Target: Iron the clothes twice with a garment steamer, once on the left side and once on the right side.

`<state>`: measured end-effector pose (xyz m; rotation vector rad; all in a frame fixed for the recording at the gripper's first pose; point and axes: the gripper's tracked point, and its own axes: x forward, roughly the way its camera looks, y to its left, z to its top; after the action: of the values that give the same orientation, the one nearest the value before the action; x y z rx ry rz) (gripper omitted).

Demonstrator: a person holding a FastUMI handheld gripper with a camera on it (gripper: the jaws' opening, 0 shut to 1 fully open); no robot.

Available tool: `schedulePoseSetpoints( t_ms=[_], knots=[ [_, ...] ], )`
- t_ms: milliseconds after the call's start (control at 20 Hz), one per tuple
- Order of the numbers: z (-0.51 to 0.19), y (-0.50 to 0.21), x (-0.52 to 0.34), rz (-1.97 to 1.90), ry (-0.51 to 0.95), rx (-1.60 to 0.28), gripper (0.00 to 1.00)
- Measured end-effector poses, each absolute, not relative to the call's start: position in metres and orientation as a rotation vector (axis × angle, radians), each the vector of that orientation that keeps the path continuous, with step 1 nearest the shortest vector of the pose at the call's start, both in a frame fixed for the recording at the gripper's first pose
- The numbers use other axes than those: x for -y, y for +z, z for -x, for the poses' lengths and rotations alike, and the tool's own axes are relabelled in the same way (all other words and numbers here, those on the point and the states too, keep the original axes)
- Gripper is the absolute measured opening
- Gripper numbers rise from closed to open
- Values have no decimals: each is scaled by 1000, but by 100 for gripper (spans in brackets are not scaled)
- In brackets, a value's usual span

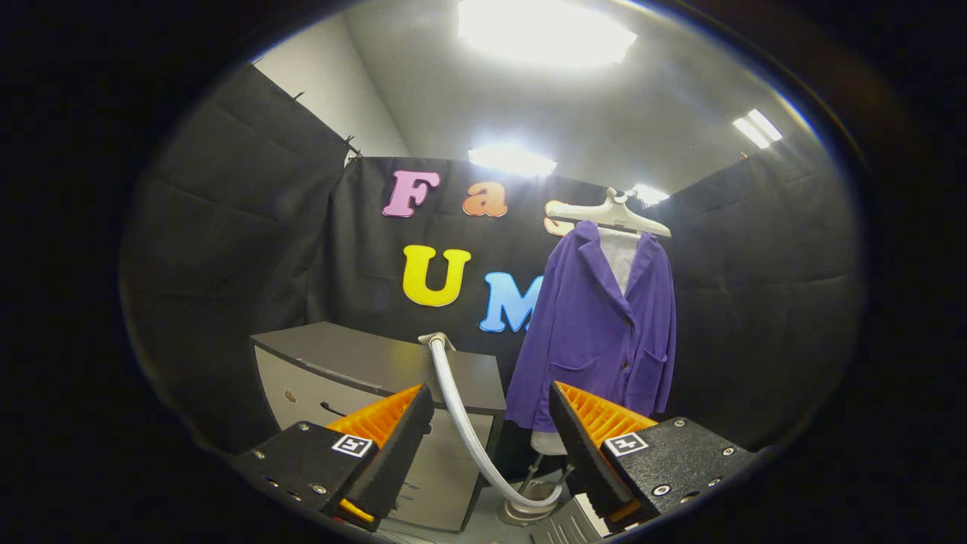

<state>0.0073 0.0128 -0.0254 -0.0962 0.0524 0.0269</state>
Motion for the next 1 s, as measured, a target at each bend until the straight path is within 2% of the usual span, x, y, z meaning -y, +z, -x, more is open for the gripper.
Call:
schedulePoseSetpoints(
  t_ms=[450, 1000],
  knots=[
    [-24, -21, -28, 76, 122, -83, 95],
    [-67, 25, -19, 32, 210, -27, 95]
  ],
)
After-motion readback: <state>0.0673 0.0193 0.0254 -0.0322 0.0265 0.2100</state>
